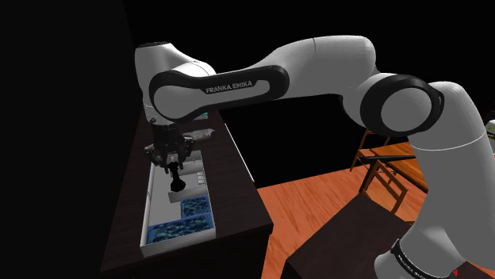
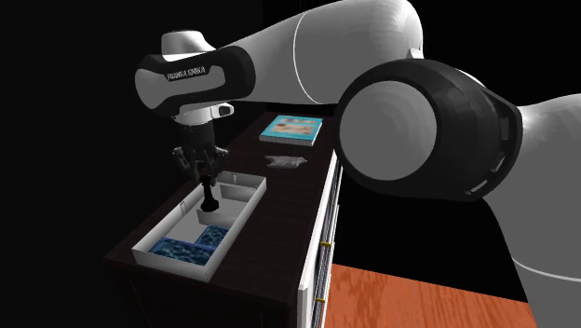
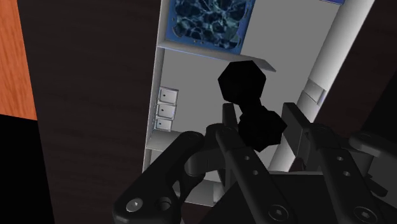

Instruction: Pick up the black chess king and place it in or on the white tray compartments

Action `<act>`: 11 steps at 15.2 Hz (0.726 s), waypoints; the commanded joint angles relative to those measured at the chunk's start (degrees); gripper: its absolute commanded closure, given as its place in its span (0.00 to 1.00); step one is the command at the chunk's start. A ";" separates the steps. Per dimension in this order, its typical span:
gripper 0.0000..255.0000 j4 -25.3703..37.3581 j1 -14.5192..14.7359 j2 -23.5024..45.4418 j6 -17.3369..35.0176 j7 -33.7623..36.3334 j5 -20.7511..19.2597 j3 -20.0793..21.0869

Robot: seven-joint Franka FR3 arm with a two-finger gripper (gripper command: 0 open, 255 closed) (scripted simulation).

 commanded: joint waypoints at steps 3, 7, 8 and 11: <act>0.00 -0.29 -0.04 0.09 0.07 0.02 0.00 -0.03; 0.00 -0.27 -0.03 0.11 0.07 0.02 0.00 -0.03; 0.00 -0.06 -0.01 0.21 -0.04 -0.02 -0.02 -0.05; 0.00 5.92 0.78 0.24 -5.84 -0.47 0.15 0.05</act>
